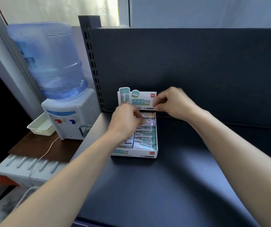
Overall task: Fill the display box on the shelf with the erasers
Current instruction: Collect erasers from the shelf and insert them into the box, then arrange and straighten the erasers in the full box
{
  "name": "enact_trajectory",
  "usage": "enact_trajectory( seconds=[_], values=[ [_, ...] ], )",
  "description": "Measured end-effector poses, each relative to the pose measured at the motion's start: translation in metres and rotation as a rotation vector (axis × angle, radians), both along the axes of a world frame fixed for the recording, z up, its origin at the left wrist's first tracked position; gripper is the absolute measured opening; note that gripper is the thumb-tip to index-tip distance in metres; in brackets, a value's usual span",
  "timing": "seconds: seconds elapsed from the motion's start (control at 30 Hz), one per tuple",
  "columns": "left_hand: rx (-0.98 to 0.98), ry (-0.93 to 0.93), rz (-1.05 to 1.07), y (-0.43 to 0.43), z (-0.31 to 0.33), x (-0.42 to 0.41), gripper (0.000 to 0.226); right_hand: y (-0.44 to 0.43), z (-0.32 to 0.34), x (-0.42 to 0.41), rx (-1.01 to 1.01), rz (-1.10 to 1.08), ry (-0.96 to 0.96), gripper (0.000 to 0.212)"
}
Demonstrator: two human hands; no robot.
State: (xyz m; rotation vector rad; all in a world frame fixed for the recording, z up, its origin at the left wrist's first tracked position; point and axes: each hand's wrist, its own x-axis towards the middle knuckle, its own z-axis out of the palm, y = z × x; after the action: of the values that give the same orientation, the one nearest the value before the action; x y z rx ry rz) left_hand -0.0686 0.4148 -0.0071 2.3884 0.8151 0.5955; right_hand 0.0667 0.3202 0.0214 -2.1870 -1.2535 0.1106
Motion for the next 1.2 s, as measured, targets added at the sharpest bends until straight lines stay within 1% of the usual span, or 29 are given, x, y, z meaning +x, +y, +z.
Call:
enact_trajectory(
  seconds=[0.23, 0.33, 0.43, 0.53, 0.67, 0.87, 1.03, 1.2],
  values=[
    [0.122, 0.008, -0.014, 0.001, -0.001, 0.006, 0.010, -0.016, 0.002, -0.001, 0.013, -0.079, -0.024, 0.007],
    [0.145, 0.010, -0.045, 0.003, 0.000, 0.004, 0.008, -0.025, 0.002, -0.005, 0.019, -0.132, -0.031, 0.007],
    [0.144, -0.045, -0.136, 0.004, 0.008, 0.005, 0.009, -0.039, 0.001, -0.007, -0.002, -0.199, -0.060, 0.008],
    [0.100, -0.083, -0.277, -0.010, 0.019, 0.014, 0.007, -0.063, -0.001, -0.008, -0.046, -0.302, -0.065, 0.008],
    [0.101, -0.065, -0.474, -0.051, 0.028, 0.037, 0.003, -0.112, -0.005, -0.004, -0.122, -0.454, -0.065, 0.007],
    [0.067, 0.022, -0.702, -0.133, 0.030, 0.083, 0.010, -0.205, 0.000, 0.023, -0.148, -0.703, -0.067, 0.008],
    [0.016, 0.092, -0.763, -0.200, 0.028, 0.136, 0.012, -0.286, 0.001, 0.059, -0.176, -0.875, -0.044, 0.012],
    [-0.044, 0.138, -0.746, -0.253, 0.013, 0.193, 0.014, -0.346, -0.006, 0.094, -0.209, -0.912, -0.009, 0.013]
  ],
)
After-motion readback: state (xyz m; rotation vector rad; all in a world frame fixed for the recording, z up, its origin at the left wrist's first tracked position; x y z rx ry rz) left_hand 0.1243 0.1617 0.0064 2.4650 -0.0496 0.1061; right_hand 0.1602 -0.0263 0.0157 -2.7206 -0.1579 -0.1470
